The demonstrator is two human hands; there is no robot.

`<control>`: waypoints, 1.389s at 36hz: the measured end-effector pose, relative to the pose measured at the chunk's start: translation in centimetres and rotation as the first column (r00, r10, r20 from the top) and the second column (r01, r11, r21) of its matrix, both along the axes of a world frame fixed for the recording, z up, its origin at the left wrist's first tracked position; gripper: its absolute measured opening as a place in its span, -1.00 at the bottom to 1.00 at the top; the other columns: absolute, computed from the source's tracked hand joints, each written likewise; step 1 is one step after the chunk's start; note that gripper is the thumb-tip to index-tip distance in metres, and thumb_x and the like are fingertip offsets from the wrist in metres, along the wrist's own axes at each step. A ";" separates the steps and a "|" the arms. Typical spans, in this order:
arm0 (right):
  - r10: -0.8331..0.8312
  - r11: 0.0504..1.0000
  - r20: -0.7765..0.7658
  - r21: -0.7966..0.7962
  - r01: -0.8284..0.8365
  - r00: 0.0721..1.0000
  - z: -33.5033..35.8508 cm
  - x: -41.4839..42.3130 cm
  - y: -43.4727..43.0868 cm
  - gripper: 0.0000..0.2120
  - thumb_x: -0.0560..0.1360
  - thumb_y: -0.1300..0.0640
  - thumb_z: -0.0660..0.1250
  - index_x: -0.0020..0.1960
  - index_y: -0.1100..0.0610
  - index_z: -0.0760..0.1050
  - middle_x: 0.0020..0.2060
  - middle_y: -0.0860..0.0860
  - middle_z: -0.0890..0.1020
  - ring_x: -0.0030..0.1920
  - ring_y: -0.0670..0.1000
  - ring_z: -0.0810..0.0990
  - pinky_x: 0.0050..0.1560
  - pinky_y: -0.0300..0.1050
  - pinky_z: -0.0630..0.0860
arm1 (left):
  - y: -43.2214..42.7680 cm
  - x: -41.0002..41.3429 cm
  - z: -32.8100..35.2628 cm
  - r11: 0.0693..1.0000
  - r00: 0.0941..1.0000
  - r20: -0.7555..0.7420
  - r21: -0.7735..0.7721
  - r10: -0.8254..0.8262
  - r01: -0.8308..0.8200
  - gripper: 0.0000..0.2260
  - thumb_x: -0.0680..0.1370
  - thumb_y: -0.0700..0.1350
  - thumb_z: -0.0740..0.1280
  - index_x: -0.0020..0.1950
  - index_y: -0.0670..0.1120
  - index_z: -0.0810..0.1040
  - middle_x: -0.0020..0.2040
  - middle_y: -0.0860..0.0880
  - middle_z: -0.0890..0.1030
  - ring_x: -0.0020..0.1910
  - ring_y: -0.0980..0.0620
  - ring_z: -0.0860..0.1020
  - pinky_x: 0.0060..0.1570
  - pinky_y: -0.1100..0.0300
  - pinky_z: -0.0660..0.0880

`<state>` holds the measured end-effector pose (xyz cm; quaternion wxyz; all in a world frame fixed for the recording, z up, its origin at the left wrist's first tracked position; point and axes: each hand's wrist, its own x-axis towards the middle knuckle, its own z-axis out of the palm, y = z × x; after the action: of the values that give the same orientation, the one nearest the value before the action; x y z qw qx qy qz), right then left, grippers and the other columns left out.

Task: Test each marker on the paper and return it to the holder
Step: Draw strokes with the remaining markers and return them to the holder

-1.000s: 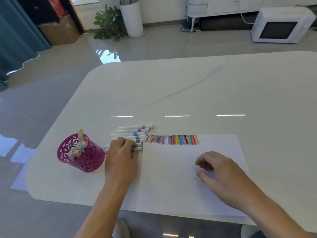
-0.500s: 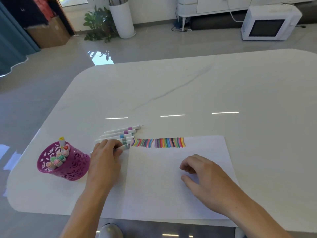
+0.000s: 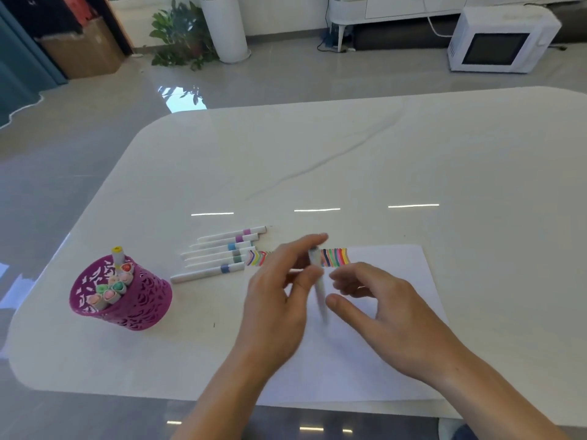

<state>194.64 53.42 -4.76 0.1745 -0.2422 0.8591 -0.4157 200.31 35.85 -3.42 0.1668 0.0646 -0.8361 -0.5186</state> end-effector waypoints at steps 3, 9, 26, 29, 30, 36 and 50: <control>0.028 0.999 0.014 -0.026 -0.028 0.999 0.2 0.2 -0.5 -0.60 0.52 -0.39 0.23 0.28 -0.26 0.48 0.05 -0.34 0.64 0.13 -0.31 0.59 0.07 -0.44 0.51 | 0.9 0.2 -0.1 0.987 1.000 0.001 0.160 -0.001 0.000 -0.62 0.57 -0.32 0.35 0.14 0.17 0.60 0.01 0.15 0.66 0.07 0.09 0.65 -0.02 0.34 0.55; 0.049 0.999 -0.074 0.008 -0.048 0.996 0.5 0.1 -0.5 -0.74 0.59 -0.25 0.20 0.10 -0.13 0.53 -0.21 -0.18 0.63 -0.17 -0.12 0.60 -0.19 -0.26 0.51 | 0.1 0.7 -0.6 0.997 0.993 0.107 0.057 0.045 -0.051 -0.78 0.57 -0.18 0.41 0.00 0.18 0.56 -0.11 0.20 0.65 -0.11 0.15 0.65 -0.11 0.36 0.53; 0.278 0.898 -0.265 0.412 -0.152 0.923 0.6 1.0 0.0 -0.64 0.63 -0.37 -0.05 -0.16 -0.14 0.20 -0.42 -0.16 0.40 -0.41 -0.07 0.41 -0.39 -0.22 0.23 | -1.1 2.0 -0.5 0.809 0.952 0.232 -0.508 -0.200 0.294 -0.81 0.64 -0.16 0.27 0.17 0.03 0.62 -0.06 0.07 0.60 -0.13 0.09 0.53 -0.11 0.28 0.46; 0.284 0.904 -0.274 0.396 -0.161 0.919 0.7 0.9 0.3 -0.63 0.66 -0.34 0.01 -0.14 -0.10 0.25 -0.43 -0.14 0.41 -0.42 -0.06 0.41 -0.39 -0.22 0.24 | -0.9 2.2 -0.1 0.809 0.953 0.226 -0.511 -0.199 0.290 -0.80 0.63 -0.18 0.28 0.19 0.01 0.62 -0.04 0.06 0.61 -0.11 0.07 0.54 -0.08 0.26 0.48; 0.280 0.909 -0.281 0.386 -0.159 0.918 0.7 0.8 0.3 -0.62 0.65 -0.35 0.01 -0.15 -0.10 0.25 -0.44 -0.14 0.40 -0.42 -0.06 0.41 -0.39 -0.22 0.24 | -0.9 2.2 0.1 0.809 0.954 0.221 -0.511 -0.201 0.289 -0.80 0.63 -0.19 0.29 0.19 0.00 0.62 -0.04 0.05 0.62 -0.11 0.07 0.53 -0.09 0.28 0.47; 0.273 0.919 -0.296 0.362 -0.156 0.915 0.8 0.9 0.7 -0.56 0.63 -0.38 -0.03 -0.16 -0.07 0.29 -0.44 -0.12 0.43 -0.41 -0.01 0.45 -0.35 -0.18 0.34 | -0.5 2.5 0.5 0.810 0.961 0.193 -0.518 -0.200 0.273 -0.79 0.60 -0.22 0.33 0.19 -0.02 0.64 -0.03 0.05 0.64 -0.10 0.08 0.55 -0.09 0.37 0.38; 0.186 0.925 -0.258 0.373 -0.080 0.948 0.9 0.5 0.8 -0.52 0.64 -0.34 0.09 -0.28 -0.03 0.26 -0.49 -0.08 0.42 -0.46 -0.06 0.39 -0.41 -0.13 0.29 | -0.7 2.2 -0.3 0.828 0.980 0.121 -0.525 -0.158 0.198 -0.86 0.57 -0.26 0.37 0.07 -0.08 0.66 -0.13 0.01 0.67 -0.18 0.03 0.58 -0.17 0.19 0.54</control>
<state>195.14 54.18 -3.84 0.1163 -0.3228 0.9178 -0.1998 202.52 35.12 -3.72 0.0986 -0.0439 -0.9551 -0.2757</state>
